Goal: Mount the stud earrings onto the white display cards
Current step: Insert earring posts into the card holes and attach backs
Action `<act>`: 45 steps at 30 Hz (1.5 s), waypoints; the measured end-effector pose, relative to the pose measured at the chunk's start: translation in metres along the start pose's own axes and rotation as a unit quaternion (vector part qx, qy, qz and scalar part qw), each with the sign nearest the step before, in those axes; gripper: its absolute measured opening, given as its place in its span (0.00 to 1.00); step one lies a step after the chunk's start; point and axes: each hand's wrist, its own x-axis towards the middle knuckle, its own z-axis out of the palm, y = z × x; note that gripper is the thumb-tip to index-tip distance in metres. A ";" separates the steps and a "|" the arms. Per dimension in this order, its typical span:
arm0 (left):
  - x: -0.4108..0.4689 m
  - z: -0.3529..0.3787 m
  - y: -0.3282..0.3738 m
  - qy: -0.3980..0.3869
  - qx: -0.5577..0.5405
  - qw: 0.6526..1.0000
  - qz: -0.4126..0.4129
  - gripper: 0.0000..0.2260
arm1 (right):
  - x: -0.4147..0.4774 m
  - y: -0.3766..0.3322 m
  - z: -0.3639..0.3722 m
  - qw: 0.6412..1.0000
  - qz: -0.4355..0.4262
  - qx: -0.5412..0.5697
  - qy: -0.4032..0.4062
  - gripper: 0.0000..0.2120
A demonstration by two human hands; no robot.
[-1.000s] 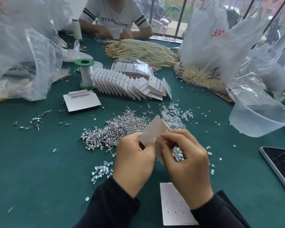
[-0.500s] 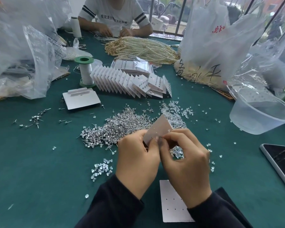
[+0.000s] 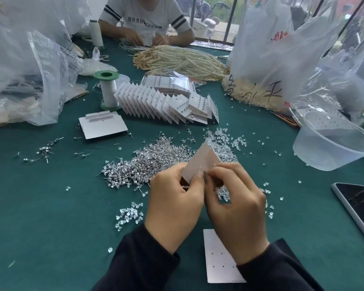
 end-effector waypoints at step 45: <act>0.008 -0.025 -0.014 -0.101 0.323 0.939 0.059 0.06 | 0.019 0.014 -0.031 0.763 0.443 0.471 -0.006 0.07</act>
